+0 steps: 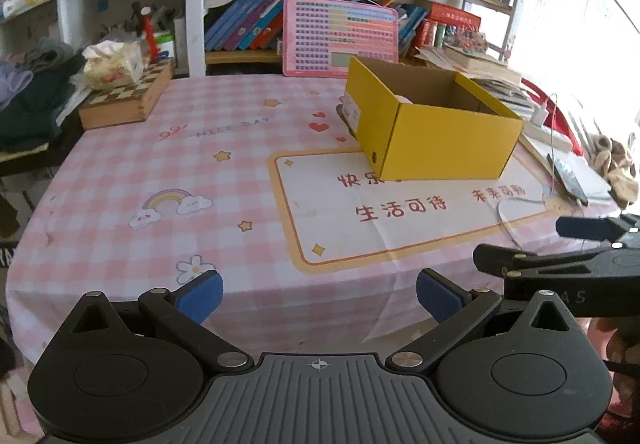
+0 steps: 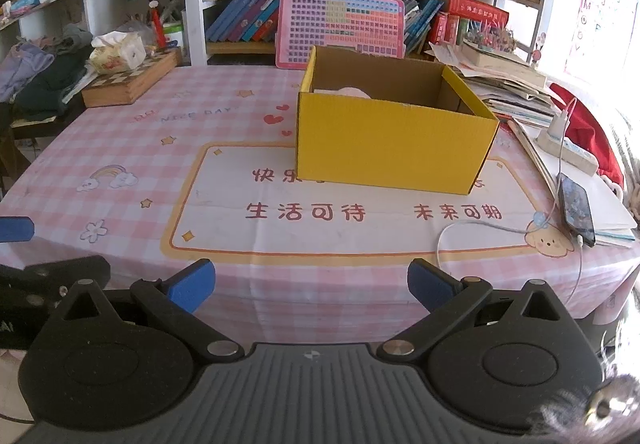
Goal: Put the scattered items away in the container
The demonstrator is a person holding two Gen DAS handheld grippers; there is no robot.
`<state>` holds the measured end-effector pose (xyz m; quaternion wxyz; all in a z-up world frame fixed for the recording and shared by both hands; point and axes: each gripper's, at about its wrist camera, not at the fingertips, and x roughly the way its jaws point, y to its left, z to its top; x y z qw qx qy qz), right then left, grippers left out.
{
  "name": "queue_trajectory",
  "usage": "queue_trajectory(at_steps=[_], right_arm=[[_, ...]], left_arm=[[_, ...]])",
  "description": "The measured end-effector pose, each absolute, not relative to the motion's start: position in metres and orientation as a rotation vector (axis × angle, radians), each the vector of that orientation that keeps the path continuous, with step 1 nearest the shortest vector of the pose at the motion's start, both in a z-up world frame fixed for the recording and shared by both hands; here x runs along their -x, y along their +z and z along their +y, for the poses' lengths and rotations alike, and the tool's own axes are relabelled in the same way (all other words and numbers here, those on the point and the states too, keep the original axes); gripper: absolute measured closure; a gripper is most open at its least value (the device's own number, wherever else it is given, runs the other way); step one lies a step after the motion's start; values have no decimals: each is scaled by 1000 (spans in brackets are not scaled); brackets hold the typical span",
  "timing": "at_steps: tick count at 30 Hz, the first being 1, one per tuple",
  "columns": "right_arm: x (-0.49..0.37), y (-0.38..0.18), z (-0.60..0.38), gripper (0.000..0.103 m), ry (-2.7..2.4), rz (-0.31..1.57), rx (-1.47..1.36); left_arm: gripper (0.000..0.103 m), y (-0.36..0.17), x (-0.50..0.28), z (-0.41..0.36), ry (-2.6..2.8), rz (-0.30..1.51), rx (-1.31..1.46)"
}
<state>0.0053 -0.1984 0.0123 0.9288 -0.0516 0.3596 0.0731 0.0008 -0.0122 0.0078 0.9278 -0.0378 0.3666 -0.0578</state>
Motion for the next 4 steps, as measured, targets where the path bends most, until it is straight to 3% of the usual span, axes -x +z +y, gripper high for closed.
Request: queue_trajectory(at_steps=[4], right_arm=[[-13, 10, -203, 0, 142, 750, 92]], left_arm=[[0, 5, -8, -11, -107, 762, 95]])
